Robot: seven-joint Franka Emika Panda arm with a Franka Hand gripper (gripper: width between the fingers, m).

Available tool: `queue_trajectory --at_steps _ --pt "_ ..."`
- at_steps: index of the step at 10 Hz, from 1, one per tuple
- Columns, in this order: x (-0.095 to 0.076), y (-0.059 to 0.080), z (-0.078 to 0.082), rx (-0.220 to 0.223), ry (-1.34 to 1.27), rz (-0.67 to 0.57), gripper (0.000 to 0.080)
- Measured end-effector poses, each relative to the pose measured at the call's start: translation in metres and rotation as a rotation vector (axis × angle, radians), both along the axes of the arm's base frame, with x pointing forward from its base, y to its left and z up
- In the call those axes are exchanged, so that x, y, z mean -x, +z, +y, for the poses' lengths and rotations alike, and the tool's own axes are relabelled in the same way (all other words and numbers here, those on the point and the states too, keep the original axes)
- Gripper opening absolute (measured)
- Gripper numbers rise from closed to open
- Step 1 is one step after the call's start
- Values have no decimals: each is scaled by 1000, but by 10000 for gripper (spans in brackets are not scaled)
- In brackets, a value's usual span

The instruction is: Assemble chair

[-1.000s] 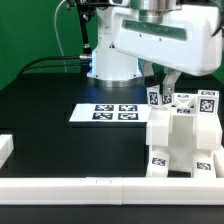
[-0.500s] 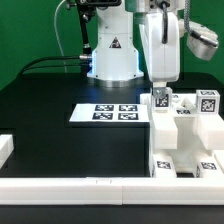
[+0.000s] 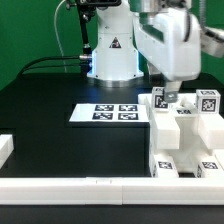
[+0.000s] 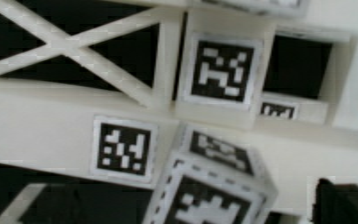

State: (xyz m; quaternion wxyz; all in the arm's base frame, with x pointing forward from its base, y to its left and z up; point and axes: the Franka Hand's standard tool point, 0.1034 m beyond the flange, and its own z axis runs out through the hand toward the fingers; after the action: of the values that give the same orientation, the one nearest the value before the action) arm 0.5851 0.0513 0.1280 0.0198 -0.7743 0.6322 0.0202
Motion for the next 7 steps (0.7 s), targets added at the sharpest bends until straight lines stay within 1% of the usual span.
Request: queue_trajectory --at_steps 1,2,3,4,6,7 --pt "1 2 3 1 75 -25 648" --pt "5 3 6 2 187 -34 648" --pt "8 5 9 7 241 -33 649" --pt "8 4 8 8 277 -34 649" --pt "8 3 5 12 442 -42 649" --pt "8 1 0 24 654 -56 649"
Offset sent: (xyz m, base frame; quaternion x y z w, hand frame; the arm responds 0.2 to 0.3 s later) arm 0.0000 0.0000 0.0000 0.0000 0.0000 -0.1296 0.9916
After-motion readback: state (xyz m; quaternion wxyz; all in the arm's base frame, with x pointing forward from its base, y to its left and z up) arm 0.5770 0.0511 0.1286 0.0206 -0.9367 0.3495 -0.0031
